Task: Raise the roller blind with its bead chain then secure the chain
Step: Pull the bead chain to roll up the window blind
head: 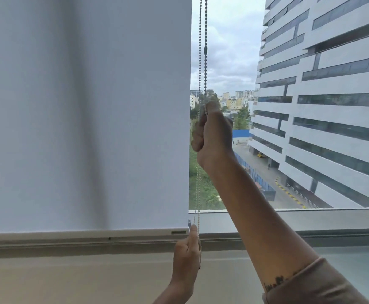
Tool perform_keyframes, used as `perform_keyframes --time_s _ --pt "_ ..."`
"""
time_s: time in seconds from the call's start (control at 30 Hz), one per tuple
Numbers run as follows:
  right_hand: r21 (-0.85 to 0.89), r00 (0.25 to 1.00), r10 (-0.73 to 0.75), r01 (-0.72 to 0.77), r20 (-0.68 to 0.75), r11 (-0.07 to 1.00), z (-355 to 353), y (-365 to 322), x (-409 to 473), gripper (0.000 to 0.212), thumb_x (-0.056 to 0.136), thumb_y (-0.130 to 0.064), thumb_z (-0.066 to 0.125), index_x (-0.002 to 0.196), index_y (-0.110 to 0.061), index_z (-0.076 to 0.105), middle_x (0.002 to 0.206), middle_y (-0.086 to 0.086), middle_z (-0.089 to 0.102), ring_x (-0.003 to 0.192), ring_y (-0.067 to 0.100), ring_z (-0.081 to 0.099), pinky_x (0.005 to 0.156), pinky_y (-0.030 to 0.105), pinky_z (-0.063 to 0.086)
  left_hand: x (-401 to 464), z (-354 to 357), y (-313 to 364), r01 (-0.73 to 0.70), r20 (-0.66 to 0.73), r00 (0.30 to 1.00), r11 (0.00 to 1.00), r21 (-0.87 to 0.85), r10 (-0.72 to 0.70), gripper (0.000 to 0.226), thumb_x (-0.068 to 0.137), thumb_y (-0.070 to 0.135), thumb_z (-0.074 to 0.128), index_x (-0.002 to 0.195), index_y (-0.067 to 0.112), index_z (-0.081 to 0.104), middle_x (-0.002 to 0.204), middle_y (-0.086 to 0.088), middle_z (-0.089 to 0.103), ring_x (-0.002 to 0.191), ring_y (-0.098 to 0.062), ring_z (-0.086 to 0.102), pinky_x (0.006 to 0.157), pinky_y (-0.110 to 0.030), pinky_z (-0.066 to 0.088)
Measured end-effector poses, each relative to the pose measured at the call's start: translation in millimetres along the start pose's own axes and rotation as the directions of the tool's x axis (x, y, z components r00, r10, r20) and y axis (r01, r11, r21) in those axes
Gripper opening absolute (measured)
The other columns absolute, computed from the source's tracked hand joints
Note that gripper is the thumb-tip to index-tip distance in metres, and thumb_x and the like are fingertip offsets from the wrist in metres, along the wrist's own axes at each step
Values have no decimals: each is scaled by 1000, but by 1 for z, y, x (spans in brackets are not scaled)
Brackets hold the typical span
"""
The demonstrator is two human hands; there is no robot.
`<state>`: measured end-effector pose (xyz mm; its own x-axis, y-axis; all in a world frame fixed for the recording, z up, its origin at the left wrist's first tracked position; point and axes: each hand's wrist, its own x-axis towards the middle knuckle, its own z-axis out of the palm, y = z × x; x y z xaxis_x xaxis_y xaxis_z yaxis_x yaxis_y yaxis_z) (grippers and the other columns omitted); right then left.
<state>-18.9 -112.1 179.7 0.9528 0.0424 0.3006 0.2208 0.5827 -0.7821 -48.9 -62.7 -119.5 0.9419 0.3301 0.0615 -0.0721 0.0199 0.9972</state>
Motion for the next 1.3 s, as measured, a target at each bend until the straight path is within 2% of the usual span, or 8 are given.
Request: perform_keyframes --time_s 0.13,0.2,0.4,0.63,0.93,1.07,1.17,1.3 --pt "9 1000 -5 5 14 1000 -10 10 -10 53 99 -18 50 49 -29 35 43 -8 25 35 12 13 43 20 11 12 -15 4 165 155 976 984 -67 -154 63 109 53 55 54 25 42 56 -6 39 45 -19 40 50 -27 40" --pt "8 999 1 -1 34 1000 -16 18 -15 53 98 -18 51 49 -29 35 43 -9 24 35 12 12 43 19 11 22 -22 13 170 214 966 980 -99 -146 67 112 54 47 57 19 61 61 -16 63 54 -27 63 66 -34 56" --pt "-13 998 31 -31 45 999 -33 45 -28 56 97 -17 50 45 -28 37 42 -10 25 34 11 14 42 19 13 55 -36 82 47 154 988 991 -126 -28 75 115 56 33 77 19 86 93 -17 86 84 -26 84 93 -50 58" --pt "-114 999 29 -27 15 993 -52 70 -39 61 100 -18 51 39 -27 46 39 -8 32 31 10 22 38 20 18 67 -43 198 -241 55 964 945 -220 258 71 116 52 30 92 13 84 90 -11 85 86 -23 83 89 -43 61" --pt "-130 988 155 -154 -8 979 -86 129 -64 62 100 -11 51 42 -28 35 42 -6 25 32 11 17 35 16 20 58 -24 318 -270 143 932 902 -337 333 74 115 58 25 118 5 77 90 -8 85 85 -23 83 77 -36 64" --pt "-193 983 179 -185 -49 964 -105 155 -73 55 97 -11 52 47 -27 35 45 -3 23 36 13 16 41 23 11 50 -14 346 -236 183 925 882 -408 332 75 113 62 28 111 6 77 71 -2 71 56 -15 62 57 -27 50" --pt "-247 981 173 -188 -81 951 -115 166 -76 48 89 -20 54 48 -27 29 47 -2 19 37 14 14 42 24 10 43 -7 354 -166 175 947 879 -447 268 72 108 72 34 66 20 59 59 5 34 53 -14 14 42 -23 18" --pt "-322 986 153 -167 -68 932 -124 178 -78 49 83 -26 54 41 -25 29 41 -5 22 37 13 15 42 22 13 34 3 340 -226 48 960 867 -444 276 76 104 73 47 46 26 31 45 9 23 39 -12 12 34 -23 15"
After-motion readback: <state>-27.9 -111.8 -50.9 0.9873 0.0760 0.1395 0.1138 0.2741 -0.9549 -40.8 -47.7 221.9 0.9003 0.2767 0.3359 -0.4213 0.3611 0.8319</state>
